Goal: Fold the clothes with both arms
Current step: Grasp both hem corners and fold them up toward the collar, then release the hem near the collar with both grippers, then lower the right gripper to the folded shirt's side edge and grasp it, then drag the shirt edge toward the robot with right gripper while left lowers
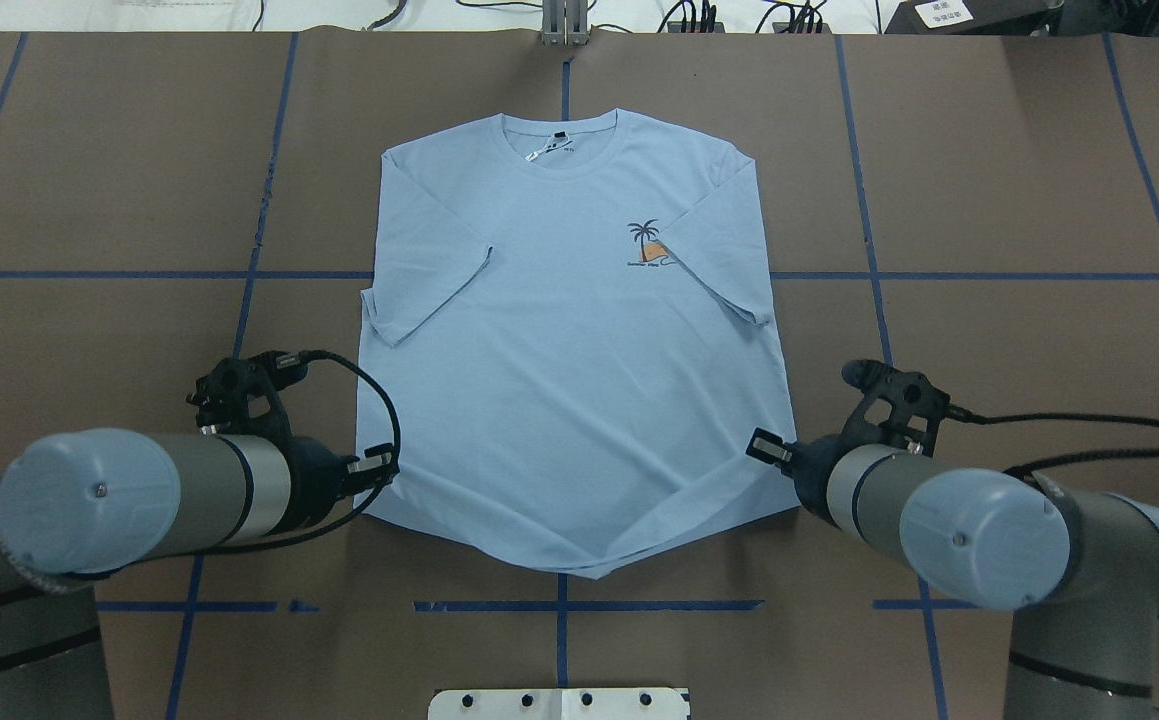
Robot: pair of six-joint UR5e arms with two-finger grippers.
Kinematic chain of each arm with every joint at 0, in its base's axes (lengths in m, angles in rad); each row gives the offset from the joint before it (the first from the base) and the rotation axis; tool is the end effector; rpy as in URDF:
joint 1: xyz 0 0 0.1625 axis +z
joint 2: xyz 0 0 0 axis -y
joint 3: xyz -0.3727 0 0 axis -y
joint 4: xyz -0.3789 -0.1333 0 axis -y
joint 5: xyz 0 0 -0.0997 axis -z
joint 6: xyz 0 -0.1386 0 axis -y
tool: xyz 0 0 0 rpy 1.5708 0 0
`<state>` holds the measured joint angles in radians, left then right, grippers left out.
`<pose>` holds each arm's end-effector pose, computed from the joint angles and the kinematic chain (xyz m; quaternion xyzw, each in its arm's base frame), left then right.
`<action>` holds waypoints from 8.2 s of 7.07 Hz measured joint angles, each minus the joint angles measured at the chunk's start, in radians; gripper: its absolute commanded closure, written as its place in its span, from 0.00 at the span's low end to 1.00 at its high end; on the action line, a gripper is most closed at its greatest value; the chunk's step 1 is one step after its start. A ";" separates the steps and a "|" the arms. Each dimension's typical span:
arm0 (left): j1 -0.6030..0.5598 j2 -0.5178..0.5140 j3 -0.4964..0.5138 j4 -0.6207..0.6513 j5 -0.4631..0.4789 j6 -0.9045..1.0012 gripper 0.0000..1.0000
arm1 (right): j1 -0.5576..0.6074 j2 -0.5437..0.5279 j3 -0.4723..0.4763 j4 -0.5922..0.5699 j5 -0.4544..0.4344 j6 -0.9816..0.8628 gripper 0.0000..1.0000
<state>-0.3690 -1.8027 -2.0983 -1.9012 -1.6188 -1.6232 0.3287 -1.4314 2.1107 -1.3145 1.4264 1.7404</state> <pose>0.4480 -0.3090 0.2400 0.0614 0.5149 -0.1666 0.8386 -0.4390 -0.3117 0.2947 0.0999 -0.4432 0.2510 0.8547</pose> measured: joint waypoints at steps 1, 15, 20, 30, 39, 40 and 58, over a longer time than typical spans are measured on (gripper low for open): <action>-0.066 -0.049 0.060 -0.003 0.003 0.070 1.00 | 0.094 0.067 -0.075 0.000 0.068 -0.076 1.00; -0.412 -0.427 0.918 -0.465 0.006 0.342 0.89 | 0.477 0.623 -0.931 0.088 0.266 -0.296 1.00; -0.425 -0.440 0.954 -0.475 0.005 0.342 0.46 | 0.475 0.626 -0.946 0.128 0.266 -0.294 0.10; -0.432 -0.441 0.950 -0.520 -0.004 0.335 0.47 | 0.263 0.192 -0.432 0.192 0.291 -0.030 0.26; -0.433 -0.441 0.947 -0.519 -0.003 0.330 0.47 | 0.219 0.157 -0.402 0.192 0.285 -0.018 1.00; -0.433 -0.441 0.947 -0.519 -0.003 0.330 0.47 | 0.219 0.158 -0.400 0.192 0.287 -0.014 1.00; -0.420 -0.434 0.938 -0.517 0.002 0.283 0.46 | 0.246 0.069 -0.273 0.182 0.344 -0.015 1.00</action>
<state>-0.7892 -2.2371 -1.1604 -2.4178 -1.6164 -1.3406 0.5748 -1.3627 1.8375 -1.1321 1.7704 1.7257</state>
